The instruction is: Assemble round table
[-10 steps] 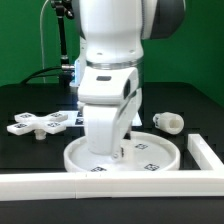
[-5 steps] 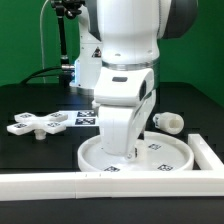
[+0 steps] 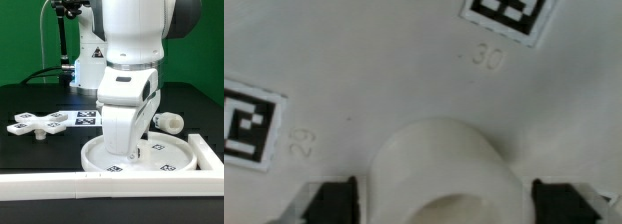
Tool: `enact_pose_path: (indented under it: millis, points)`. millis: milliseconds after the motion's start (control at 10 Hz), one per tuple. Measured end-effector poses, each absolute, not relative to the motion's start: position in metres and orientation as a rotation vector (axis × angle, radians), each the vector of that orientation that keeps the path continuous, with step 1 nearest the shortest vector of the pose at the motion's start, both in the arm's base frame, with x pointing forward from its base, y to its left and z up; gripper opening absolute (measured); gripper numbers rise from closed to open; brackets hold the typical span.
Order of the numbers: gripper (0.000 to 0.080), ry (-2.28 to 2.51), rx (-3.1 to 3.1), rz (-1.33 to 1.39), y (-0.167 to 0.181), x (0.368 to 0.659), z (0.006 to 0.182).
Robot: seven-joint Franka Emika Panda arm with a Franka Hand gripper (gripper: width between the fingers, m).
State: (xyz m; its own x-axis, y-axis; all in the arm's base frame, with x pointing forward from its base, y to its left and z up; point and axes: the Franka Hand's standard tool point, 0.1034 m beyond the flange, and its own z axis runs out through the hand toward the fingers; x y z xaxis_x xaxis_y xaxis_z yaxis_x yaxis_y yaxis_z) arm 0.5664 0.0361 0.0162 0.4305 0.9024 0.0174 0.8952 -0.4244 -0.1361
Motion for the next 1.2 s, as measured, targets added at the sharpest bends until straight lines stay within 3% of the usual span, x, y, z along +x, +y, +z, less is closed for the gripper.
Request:
enact_pose_path:
  millis: [100,200,400,700,1200]
  points:
    - [0.0602,-1.61,-2.55,0.088,0.036,0.566,0.016]
    - [0.0638,-1.61,-2.55,0.089,0.036,0.566,0.016]
    - [0.0648,-1.469,-2.646,0.093,0.04,0.55,0.027]
    - [0.0649,-1.194,-2.808,0.124,0.074,0.506,0.045]
    - [0.0649,-1.194,-2.812,0.119,0.082,0.506,0.049]
